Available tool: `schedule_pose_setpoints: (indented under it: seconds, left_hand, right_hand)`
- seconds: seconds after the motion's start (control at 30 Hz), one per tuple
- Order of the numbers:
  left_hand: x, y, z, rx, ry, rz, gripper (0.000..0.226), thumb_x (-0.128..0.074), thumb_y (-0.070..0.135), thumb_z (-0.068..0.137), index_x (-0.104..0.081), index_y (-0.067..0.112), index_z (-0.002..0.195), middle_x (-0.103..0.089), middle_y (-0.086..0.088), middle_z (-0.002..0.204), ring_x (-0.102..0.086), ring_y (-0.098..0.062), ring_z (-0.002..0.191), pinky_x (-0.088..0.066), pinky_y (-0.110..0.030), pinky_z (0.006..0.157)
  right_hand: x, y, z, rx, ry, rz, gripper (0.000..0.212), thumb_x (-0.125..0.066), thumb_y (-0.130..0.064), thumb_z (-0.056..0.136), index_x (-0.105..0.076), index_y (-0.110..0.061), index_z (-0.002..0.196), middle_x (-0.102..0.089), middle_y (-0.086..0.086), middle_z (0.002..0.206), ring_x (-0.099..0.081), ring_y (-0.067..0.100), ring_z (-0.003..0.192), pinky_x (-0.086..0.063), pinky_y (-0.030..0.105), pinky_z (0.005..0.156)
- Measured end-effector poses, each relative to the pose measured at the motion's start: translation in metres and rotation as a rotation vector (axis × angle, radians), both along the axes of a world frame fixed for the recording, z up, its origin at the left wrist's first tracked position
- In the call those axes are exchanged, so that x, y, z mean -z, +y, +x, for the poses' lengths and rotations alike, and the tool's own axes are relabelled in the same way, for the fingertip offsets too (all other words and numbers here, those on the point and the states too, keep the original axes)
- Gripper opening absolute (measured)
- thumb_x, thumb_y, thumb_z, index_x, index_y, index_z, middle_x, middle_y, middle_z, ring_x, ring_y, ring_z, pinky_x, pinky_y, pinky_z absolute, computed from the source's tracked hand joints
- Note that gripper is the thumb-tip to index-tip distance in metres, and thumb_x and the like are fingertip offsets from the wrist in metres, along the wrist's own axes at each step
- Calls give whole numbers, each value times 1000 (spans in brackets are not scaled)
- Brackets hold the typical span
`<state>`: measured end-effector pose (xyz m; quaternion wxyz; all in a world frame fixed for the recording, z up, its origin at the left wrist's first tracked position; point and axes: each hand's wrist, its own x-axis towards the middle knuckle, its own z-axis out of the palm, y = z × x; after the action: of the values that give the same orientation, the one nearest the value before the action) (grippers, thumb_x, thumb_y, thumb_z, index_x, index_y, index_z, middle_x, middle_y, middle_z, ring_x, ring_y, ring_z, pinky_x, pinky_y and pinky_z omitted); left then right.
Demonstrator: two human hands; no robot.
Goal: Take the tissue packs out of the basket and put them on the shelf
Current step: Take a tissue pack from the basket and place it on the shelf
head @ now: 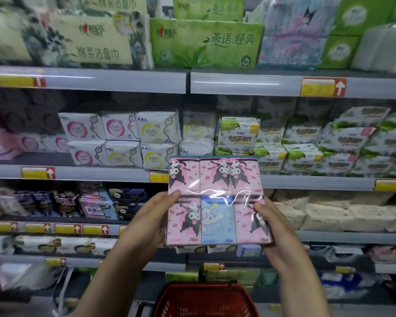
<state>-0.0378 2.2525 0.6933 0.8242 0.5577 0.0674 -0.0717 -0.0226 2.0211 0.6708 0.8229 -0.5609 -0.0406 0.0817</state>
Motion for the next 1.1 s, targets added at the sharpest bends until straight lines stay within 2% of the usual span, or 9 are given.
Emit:
schedule_pose_setpoints:
  seconds: [0.23,0.37,0.47,0.6,0.7,0.77,0.87,1.0,1.1]
  left_hand:
    - [3,2,4,26,1,29,58,-71,32,74,-57,2,122,-67,-23,115,-64,-41,108,-47,-60,96]
    - [8,0,7,31,16,89,54,-75,35,73,-61,7,117,-70,-18,110,-68,-34,103,-52,-54,91]
    - [12,0,6,15,42,135,53,-78,38,72,-62,13,115,-72,-13,110,-69,-29,102,-52,-53,91]
    - [12,-2,2,14,43,211,51,-69,42,67,-62,22,114,-75,-4,99,-69,-21,96,-57,-45,80]
    - [13,-3,2,18,47,219,44,-65,39,76,-60,24,117,-74,-1,102,-69,-18,97,-55,-44,81]
    - [15,-4,2,9,73,209,40,-63,35,83,-58,23,121,-74,0,104,-67,-18,102,-52,-47,88]
    - [18,-4,2,-2,112,187,52,-66,38,76,-57,22,124,-72,-1,110,-63,-20,111,-49,-53,94]
    - [19,-5,3,-13,151,165,56,-63,46,71,-59,22,121,-69,-2,116,-63,-22,109,-54,-50,85]
    - [17,-4,5,-20,209,186,48,-52,50,86,-56,19,122,-65,-2,117,-64,-23,103,-56,-46,77]
  right_hand:
    - [-1,2,-1,44,6,-36,100,-86,-59,39,-57,-26,129,-64,5,125,-64,23,110,-55,32,74]
    - [-5,3,-5,81,-52,-31,97,-88,-57,35,-60,-29,124,-71,3,112,-69,21,100,-56,27,66]
    - [-8,4,-8,105,-73,-34,84,-89,-50,37,-61,-36,115,-75,-2,99,-72,16,88,-56,25,61]
    - [-5,6,-7,149,-86,-66,89,-88,-59,28,-62,-43,111,-73,-1,104,-71,17,91,-56,24,63]
    - [0,6,-6,180,-96,-99,75,-89,-45,45,-59,-45,114,-69,1,112,-69,15,92,-56,22,69]
    - [3,4,-6,187,-107,-124,73,-88,-43,52,-57,-45,118,-68,2,115,-68,16,95,-58,29,77]
    - [7,2,-6,186,-117,-136,83,-87,-59,40,-57,-51,117,-67,-1,119,-66,23,105,-54,46,90]
    - [11,-1,-6,166,-143,-129,79,-88,-58,42,-58,-55,115,-67,-1,118,-63,30,102,-47,63,90]
    - [13,-3,-8,151,-157,-129,82,-89,-56,42,-56,-55,117,-62,-1,126,-61,35,103,-43,68,88]
